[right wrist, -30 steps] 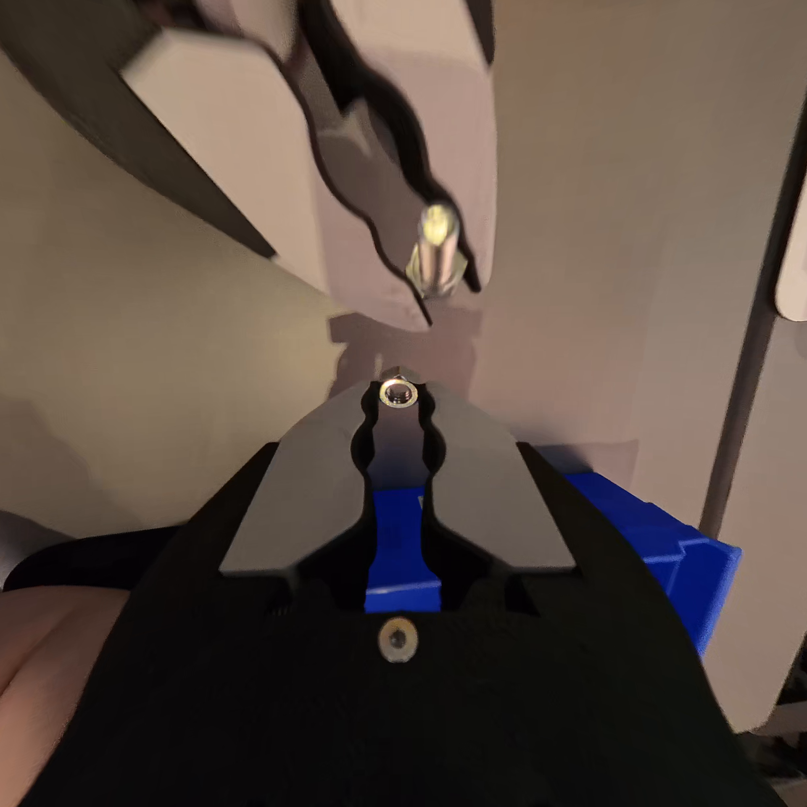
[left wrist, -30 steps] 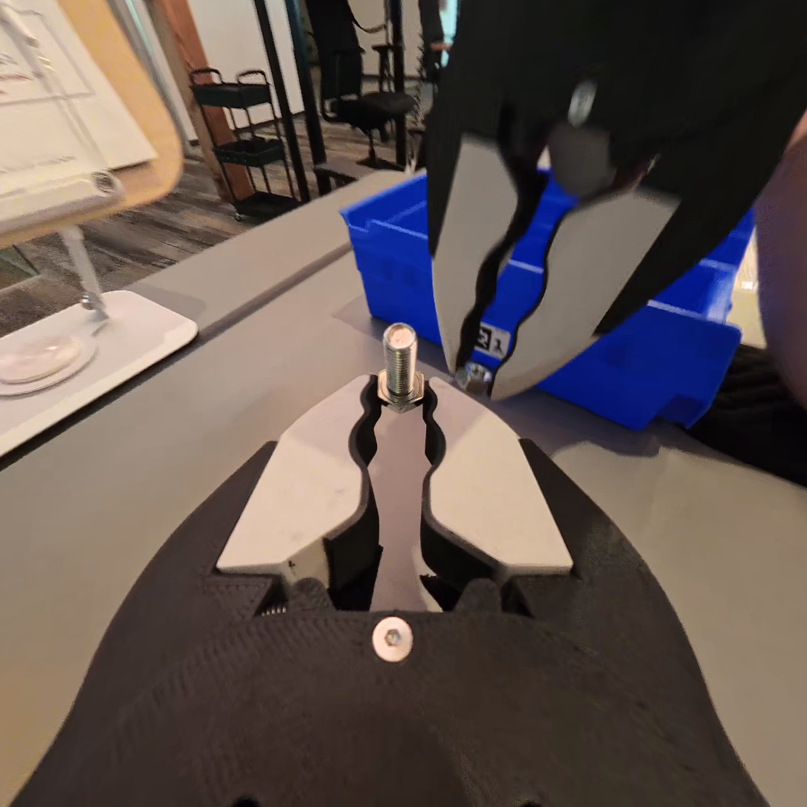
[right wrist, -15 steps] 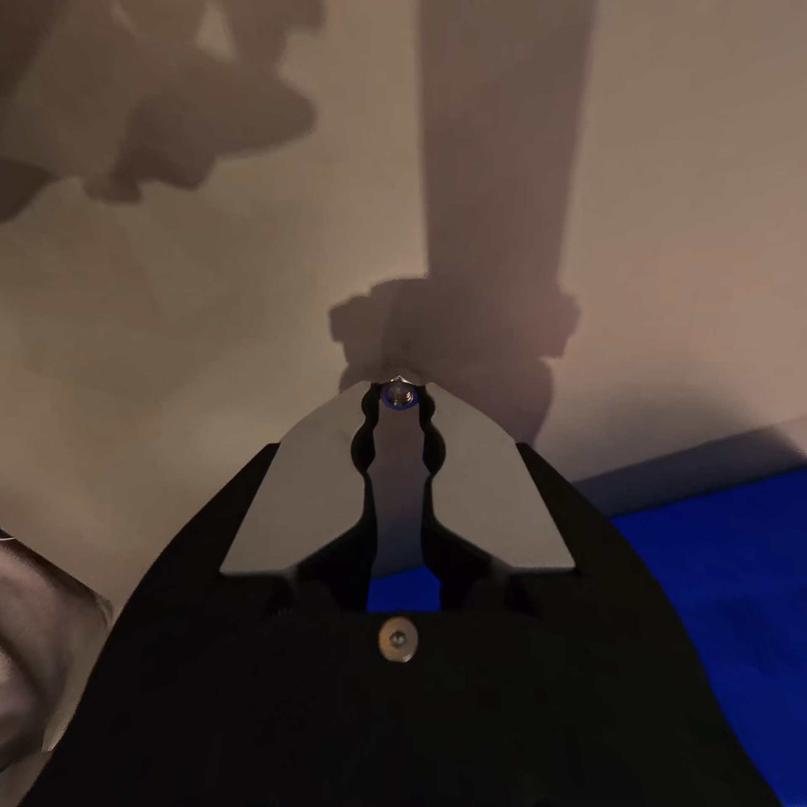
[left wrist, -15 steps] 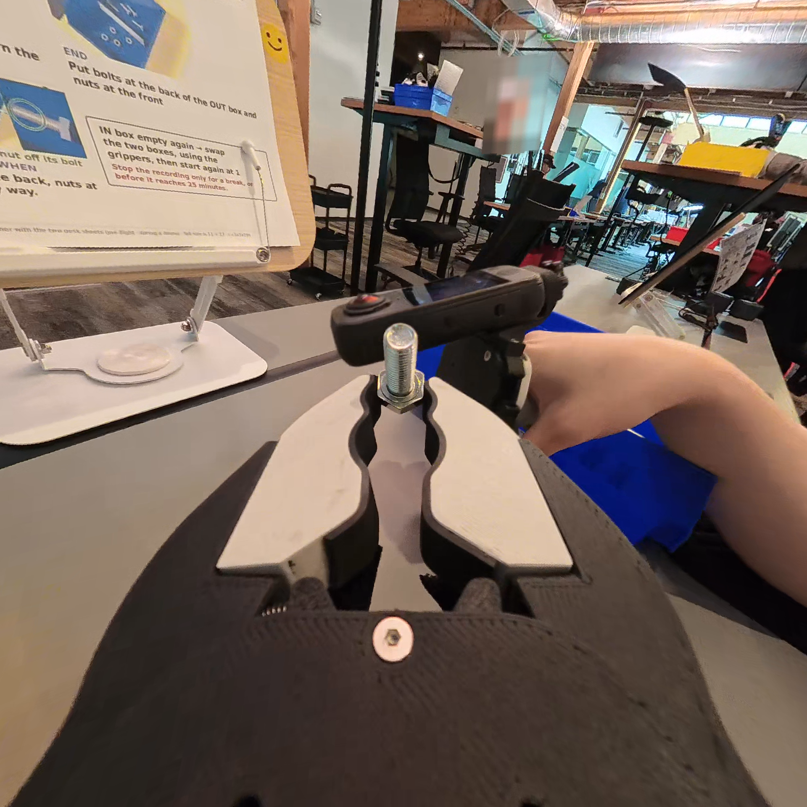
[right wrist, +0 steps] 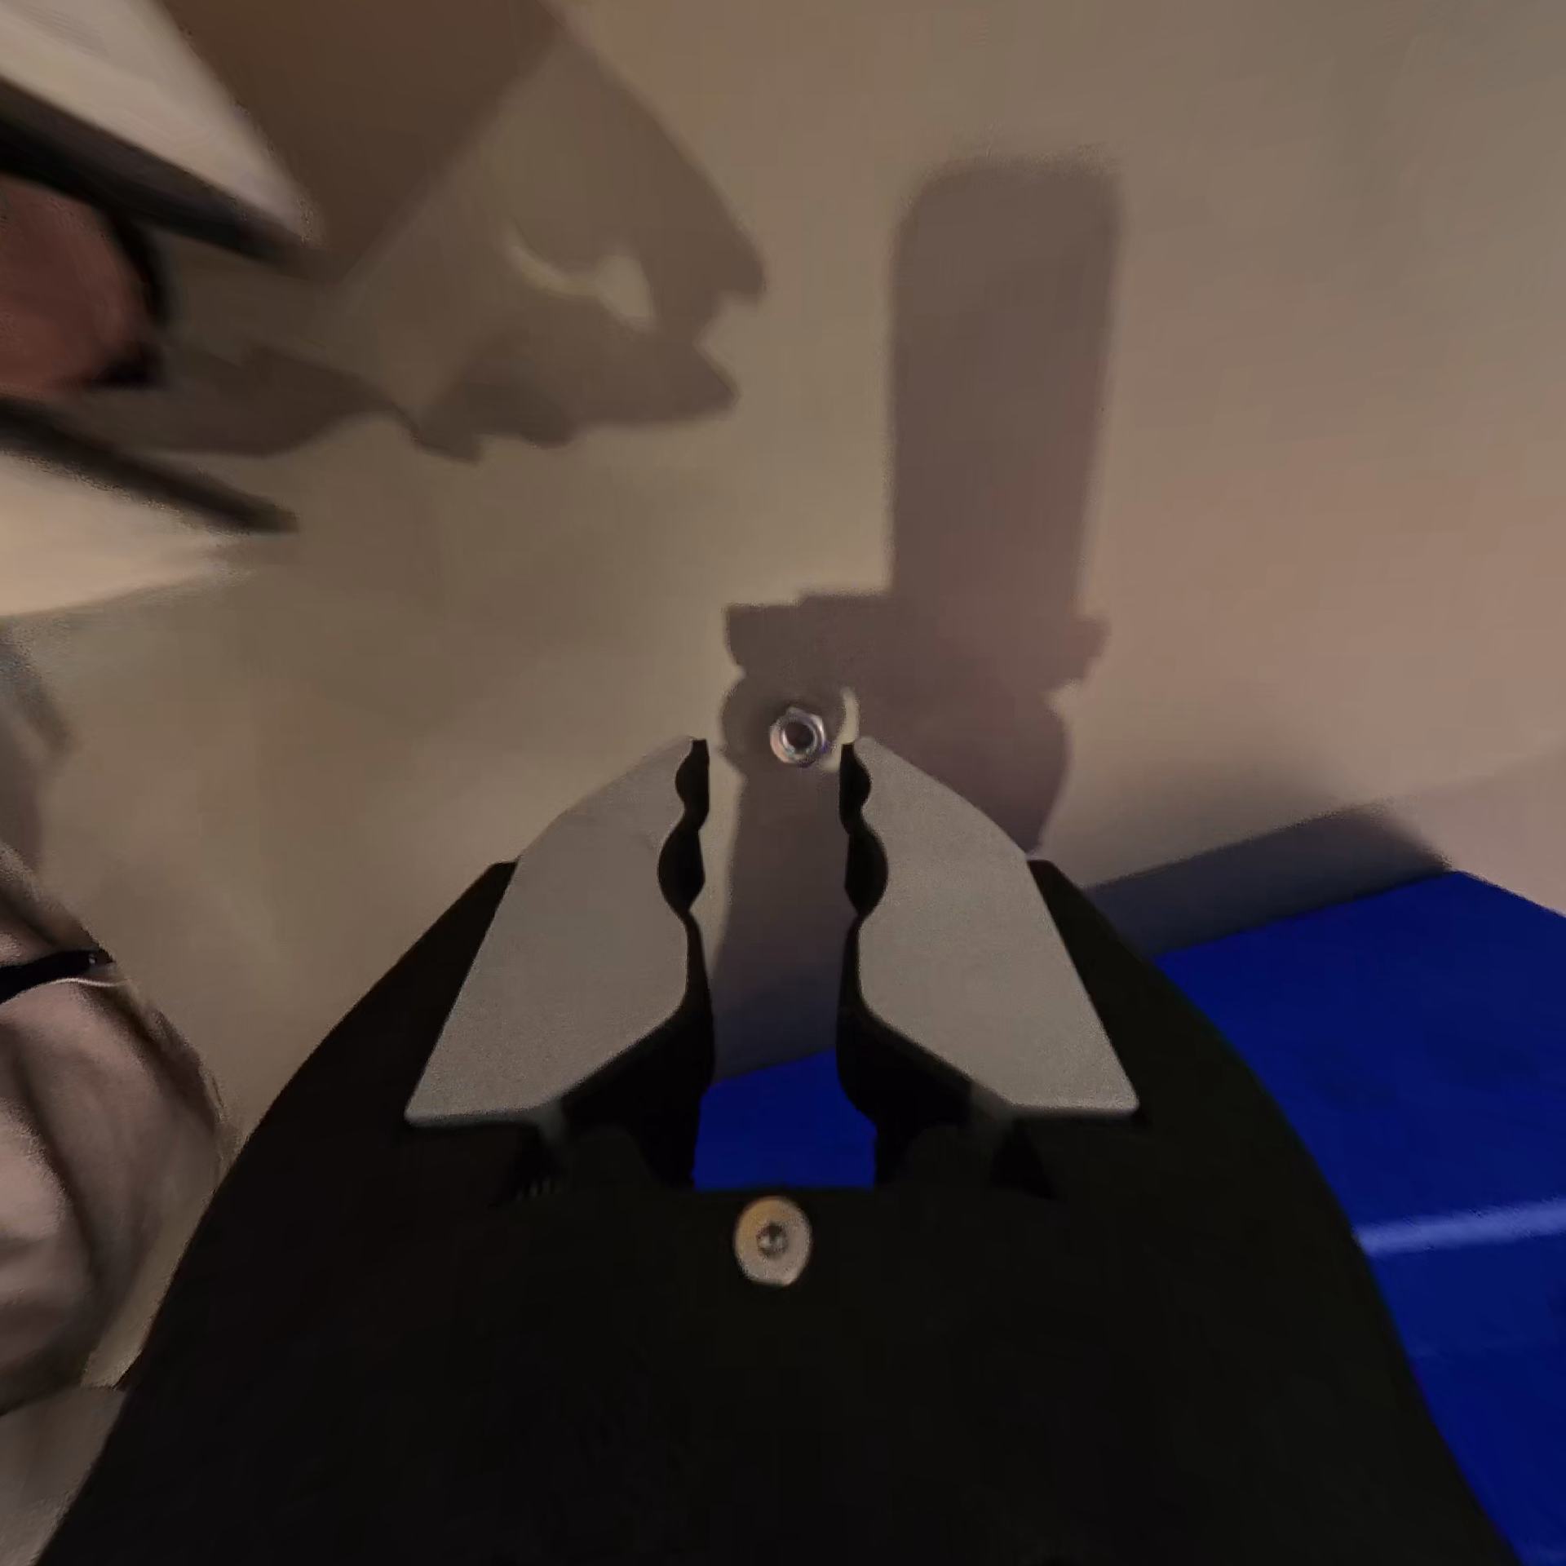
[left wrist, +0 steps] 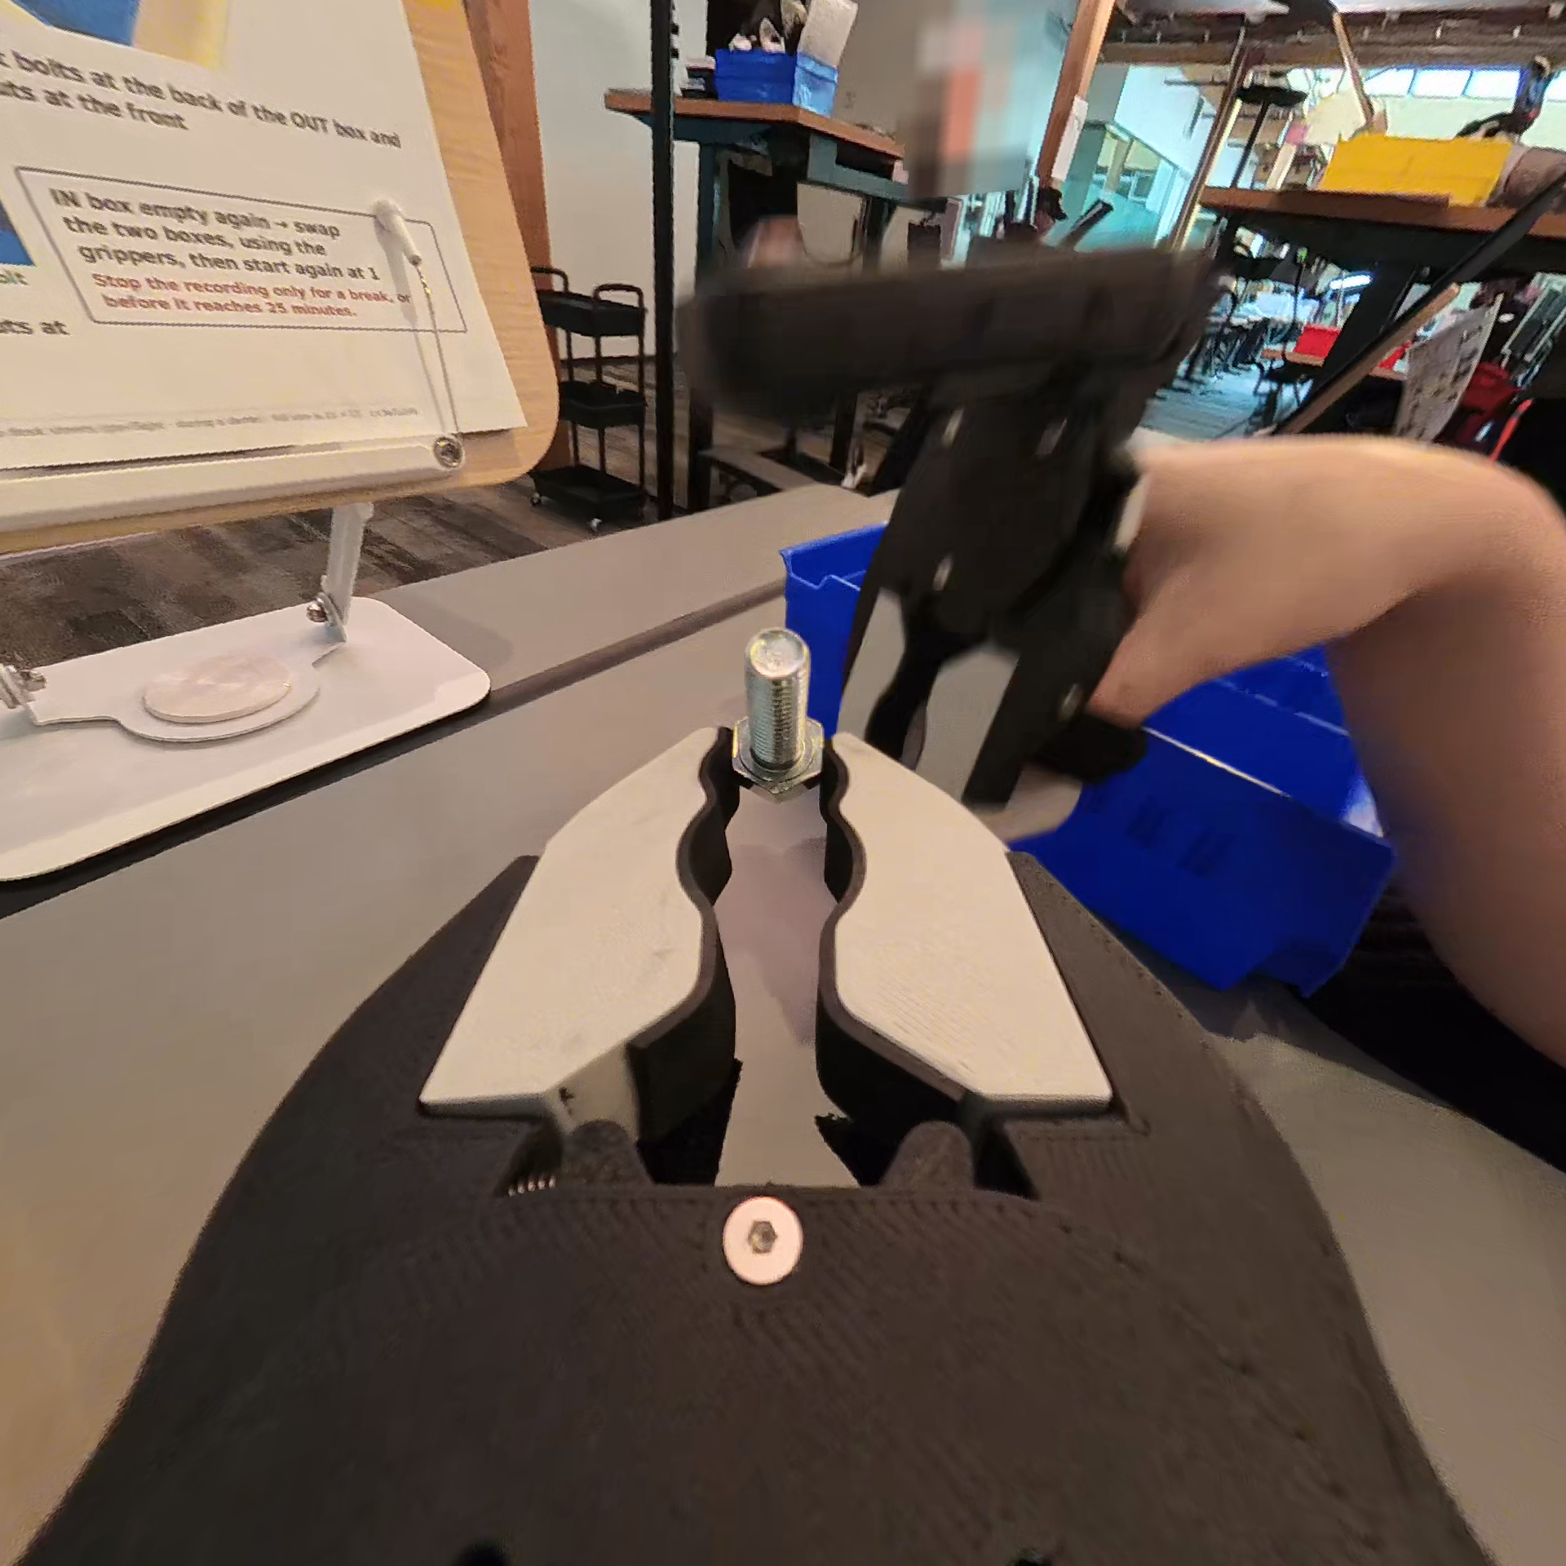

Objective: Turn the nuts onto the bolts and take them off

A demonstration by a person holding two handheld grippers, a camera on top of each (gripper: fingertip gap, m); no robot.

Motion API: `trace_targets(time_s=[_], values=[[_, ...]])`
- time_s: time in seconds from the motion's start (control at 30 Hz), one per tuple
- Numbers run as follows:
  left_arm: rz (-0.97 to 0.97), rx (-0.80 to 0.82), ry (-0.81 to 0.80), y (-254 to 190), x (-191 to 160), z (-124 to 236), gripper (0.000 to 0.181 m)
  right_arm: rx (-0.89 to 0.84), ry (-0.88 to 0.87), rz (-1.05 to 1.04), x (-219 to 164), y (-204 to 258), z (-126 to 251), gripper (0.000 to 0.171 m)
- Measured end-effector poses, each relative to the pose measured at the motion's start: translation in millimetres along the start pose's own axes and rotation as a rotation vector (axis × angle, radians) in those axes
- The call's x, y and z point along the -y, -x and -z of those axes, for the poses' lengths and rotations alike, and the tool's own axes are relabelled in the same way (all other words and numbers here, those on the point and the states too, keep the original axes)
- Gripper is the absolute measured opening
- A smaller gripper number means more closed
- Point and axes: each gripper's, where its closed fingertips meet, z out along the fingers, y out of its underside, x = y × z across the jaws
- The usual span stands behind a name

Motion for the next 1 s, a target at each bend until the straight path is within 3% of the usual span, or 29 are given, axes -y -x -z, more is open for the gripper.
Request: trace_targets(time_s=[0.13,0.23,0.37,0.53,0.6,1.0], values=[[-0.032,-0.038,0.059,-9.1,-8.2,-4.6,0.018,0.024,-0.411,0.208,48.1,34.2,67.3,0.03],[-0.061,-0.044,0.089,-12.6,-13.5,-6.8,0.018,-0.005,-0.569,0.427,67.1,65.9,82.6,0.031],[-0.077,-0.053,0.111,-14.9,-16.9,-7.9,0.018,-0.131,-0.509,0.459,68.8,58.3,70.5,0.03],[-0.093,-0.065,0.134,-16.8,-20.4,-9.2,0.018,-0.049,-0.539,0.425,70.8,60.6,70.0,0.024],[-0.094,-0.069,0.142,-16.7,-21.7,-9.6,0.018,-0.041,-0.528,0.436,68.9,60.0,68.1,0.011],[0.02,-0.306,0.066,-41.1,-4.2,-5.6,0.026,0.105,-0.523,0.292,57.7,57.5,82.4,0.01]])
